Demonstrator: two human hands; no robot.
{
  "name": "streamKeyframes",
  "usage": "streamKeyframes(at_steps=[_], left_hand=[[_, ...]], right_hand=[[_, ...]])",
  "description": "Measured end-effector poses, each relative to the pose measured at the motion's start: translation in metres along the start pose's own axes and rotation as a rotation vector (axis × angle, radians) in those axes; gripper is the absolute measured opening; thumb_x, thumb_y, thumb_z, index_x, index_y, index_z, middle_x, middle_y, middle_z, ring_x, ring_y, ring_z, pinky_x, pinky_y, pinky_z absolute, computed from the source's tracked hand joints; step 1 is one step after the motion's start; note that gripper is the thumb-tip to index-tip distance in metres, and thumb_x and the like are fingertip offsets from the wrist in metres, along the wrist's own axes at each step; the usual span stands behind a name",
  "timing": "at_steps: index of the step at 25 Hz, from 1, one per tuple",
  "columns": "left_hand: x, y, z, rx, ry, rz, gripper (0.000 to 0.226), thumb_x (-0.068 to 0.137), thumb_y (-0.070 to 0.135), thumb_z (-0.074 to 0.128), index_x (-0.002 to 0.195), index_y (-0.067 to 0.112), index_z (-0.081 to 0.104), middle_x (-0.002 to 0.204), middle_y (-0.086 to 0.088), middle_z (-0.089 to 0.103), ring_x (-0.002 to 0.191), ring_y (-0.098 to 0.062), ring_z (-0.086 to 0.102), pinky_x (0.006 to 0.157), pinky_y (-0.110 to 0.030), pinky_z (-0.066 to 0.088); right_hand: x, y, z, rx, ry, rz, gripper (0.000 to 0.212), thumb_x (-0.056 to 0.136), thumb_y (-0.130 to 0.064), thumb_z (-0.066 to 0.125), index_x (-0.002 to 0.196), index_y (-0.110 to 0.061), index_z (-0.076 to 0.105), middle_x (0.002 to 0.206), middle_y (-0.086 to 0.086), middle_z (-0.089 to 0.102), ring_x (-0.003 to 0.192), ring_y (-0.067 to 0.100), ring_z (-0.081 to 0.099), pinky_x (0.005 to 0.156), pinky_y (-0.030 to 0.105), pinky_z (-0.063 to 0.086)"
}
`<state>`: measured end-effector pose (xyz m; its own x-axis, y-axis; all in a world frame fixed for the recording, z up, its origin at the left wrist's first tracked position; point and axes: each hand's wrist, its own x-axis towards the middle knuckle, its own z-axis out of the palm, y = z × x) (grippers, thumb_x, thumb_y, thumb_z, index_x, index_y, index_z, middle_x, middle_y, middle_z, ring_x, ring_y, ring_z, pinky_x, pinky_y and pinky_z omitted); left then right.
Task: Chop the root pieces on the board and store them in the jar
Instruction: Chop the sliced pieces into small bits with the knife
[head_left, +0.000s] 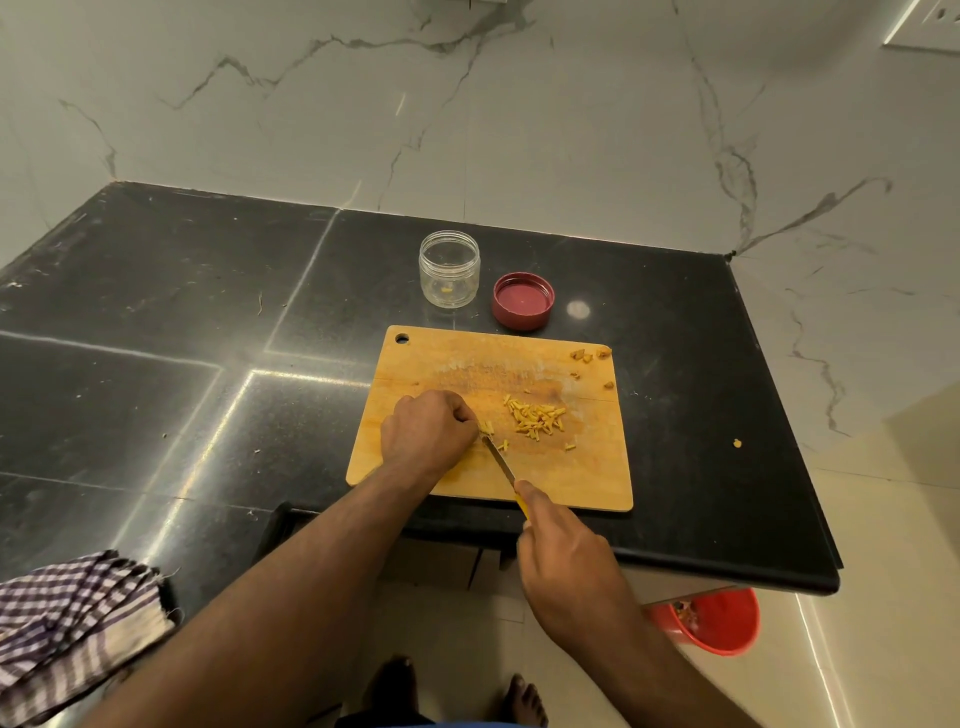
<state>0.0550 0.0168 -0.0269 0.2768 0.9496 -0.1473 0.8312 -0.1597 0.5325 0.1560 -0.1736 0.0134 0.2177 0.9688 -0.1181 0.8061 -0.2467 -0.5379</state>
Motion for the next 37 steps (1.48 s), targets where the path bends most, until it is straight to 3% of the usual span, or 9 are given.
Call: streamKeyframes(at_steps=[5,10,15,19,23,27,30,34,37], left_hand=[[-0.002,-0.002,0.001,-0.015,-0.019,0.012,0.012,0.086,0.038,0.065,0.088,0.032,0.076,0.086,0.016,0.07,0.088,-0.015,0.062,0.075,-0.044,0.058],[-0.003,0.002,0.0,-0.025,-0.002,-0.009,0.011,0.087,0.037,0.066,0.084,0.031,0.075,0.085,0.015,0.07,0.089,-0.016,0.063,0.078,-0.044,0.058],[-0.002,0.003,-0.003,-0.023,0.0,-0.009,0.01,0.087,0.035,0.069,0.086,0.027,0.075,0.084,0.013,0.069,0.087,-0.015,0.062,0.076,-0.043,0.058],[-0.004,0.007,-0.006,-0.027,-0.003,0.005,0.008,0.09,0.031,0.07,0.091,0.026,0.075,0.087,0.012,0.07,0.086,-0.013,0.062,0.078,-0.042,0.058],[-0.008,0.0,-0.017,-0.137,-0.006,0.015,0.016,0.092,0.024,0.07,0.107,0.027,0.075,0.104,0.012,0.069,0.095,-0.009,0.062,0.085,-0.036,0.056],[-0.019,-0.018,-0.027,-0.3,0.103,-0.031,0.021,0.094,0.014,0.063,0.109,0.025,0.072,0.101,0.012,0.064,0.089,-0.004,0.057,0.065,-0.018,0.042],[-0.029,-0.026,-0.025,-0.359,0.14,-0.053,0.021,0.094,0.015,0.061,0.109,0.027,0.069,0.097,0.01,0.061,0.086,-0.007,0.057,0.062,-0.02,0.039],[-0.033,-0.032,-0.023,-0.357,0.139,-0.042,0.021,0.095,0.019,0.061,0.113,0.028,0.067,0.096,0.008,0.059,0.082,-0.008,0.056,0.06,-0.024,0.038],[-0.034,-0.033,-0.02,-0.322,0.155,-0.027,0.021,0.095,0.018,0.061,0.115,0.025,0.067,0.095,0.011,0.058,0.081,-0.006,0.055,0.061,-0.022,0.039]], right_hand=[[0.016,-0.007,-0.001,0.021,0.049,-0.001,0.05,0.103,-0.028,0.034,0.152,-0.027,0.025,0.125,-0.003,0.057,0.099,0.013,0.057,0.083,0.03,0.049],[0.032,-0.006,0.003,-0.026,0.014,-0.008,0.05,0.103,-0.027,0.034,0.152,-0.025,0.026,0.129,0.002,0.056,0.105,0.02,0.057,0.085,0.035,0.047],[0.019,0.0,0.004,-0.011,-0.005,0.006,0.048,0.103,-0.029,0.034,0.151,-0.028,0.026,0.123,-0.001,0.059,0.099,0.016,0.057,0.083,0.033,0.048],[0.0,0.003,-0.002,0.047,0.001,0.032,0.047,0.104,-0.031,0.033,0.151,-0.032,0.027,0.133,-0.005,0.055,0.108,0.015,0.058,0.088,0.034,0.049],[-0.002,0.007,-0.007,0.097,0.048,0.058,0.047,0.104,-0.031,0.034,0.15,-0.033,0.026,0.133,-0.007,0.054,0.106,0.013,0.058,0.087,0.036,0.05],[0.003,0.006,0.0,0.063,0.004,0.016,0.05,0.104,-0.032,0.033,0.152,-0.036,0.02,0.126,-0.006,0.054,0.095,0.015,0.059,0.08,0.037,0.051],[0.008,0.006,0.009,-0.02,-0.032,-0.049,0.051,0.104,-0.031,0.032,0.153,-0.035,0.017,0.121,-0.005,0.053,0.082,0.015,0.057,0.068,0.033,0.047],[0.009,0.024,0.004,0.014,0.03,0.029,0.051,0.104,-0.027,0.035,0.153,-0.033,0.022,0.111,-0.008,0.052,0.073,0.013,0.055,0.058,0.021,0.04],[0.005,0.035,-0.005,0.056,0.07,0.051,0.05,0.104,-0.028,0.037,0.151,-0.037,0.025,0.108,-0.012,0.051,0.078,0.011,0.057,0.063,0.023,0.045]])
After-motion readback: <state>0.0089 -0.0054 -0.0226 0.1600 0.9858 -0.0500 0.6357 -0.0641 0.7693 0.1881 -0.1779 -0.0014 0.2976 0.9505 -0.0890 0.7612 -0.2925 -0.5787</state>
